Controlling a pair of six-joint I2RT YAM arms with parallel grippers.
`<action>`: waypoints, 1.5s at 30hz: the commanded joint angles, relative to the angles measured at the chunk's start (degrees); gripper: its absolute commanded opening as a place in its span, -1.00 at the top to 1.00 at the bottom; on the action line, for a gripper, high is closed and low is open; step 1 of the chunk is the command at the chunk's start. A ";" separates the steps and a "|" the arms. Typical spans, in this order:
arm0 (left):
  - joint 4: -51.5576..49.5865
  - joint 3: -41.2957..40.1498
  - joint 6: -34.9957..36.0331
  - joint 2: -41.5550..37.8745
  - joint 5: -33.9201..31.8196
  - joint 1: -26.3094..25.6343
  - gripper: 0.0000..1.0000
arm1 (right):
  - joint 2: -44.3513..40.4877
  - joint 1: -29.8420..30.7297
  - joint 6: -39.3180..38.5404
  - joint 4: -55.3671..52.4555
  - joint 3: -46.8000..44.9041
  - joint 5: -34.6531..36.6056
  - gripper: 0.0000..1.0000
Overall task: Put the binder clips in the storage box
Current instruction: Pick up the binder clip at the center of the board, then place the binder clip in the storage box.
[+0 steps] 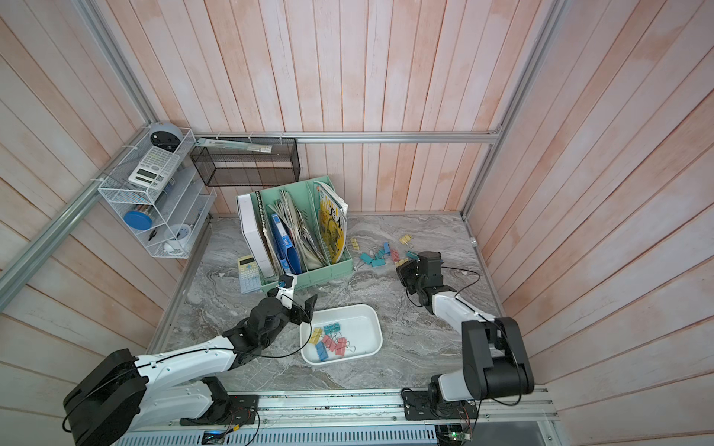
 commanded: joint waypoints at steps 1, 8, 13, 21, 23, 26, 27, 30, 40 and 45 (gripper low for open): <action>0.62 1.41 0.66 -0.61 0.25 -0.69 -1.00 | -9.78 1.75 -9.96 -10.93 1.65 -6.55 1.00; 2.61 -0.21 0.76 -2.60 0.27 -0.99 -0.99 | -25.83 15.55 -31.33 -37.12 7.18 -13.97 1.00; 3.17 -1.30 1.53 -4.52 -2.06 -0.98 -1.00 | -27.59 24.65 -32.42 -43.23 5.63 -19.03 1.00; 2.99 -1.40 2.17 -4.59 -2.78 -1.00 -1.00 | -12.62 34.75 -38.72 -54.91 11.61 -11.54 1.00; 2.89 -1.49 2.17 -5.10 -2.79 -1.00 -1.00 | -7.88 35.72 -40.10 -57.15 14.25 -9.16 1.00; 2.93 -1.83 2.20 -5.70 -2.92 -1.03 -1.00 | -1.57 36.56 -42.23 -58.26 17.49 -7.99 1.00; 2.90 -1.87 2.22 -5.80 -2.92 -1.08 -1.00 | 0.26 36.66 -42.48 -57.82 18.00 -8.02 1.00; 2.90 -1.82 2.26 -5.63 -2.79 -1.01 -1.00 | 4.51 36.97 -42.39 -55.50 18.79 -9.66 1.00; 2.46 -1.23 1.99 -5.02 -2.70 -1.04 -1.00 | 11.42 38.51 -40.69 -49.21 18.46 -14.60 1.00; 2.29 -0.98 1.88 -4.57 -2.66 -1.08 -1.00 | 12.96 38.59 -40.22 -47.53 17.72 -15.21 0.92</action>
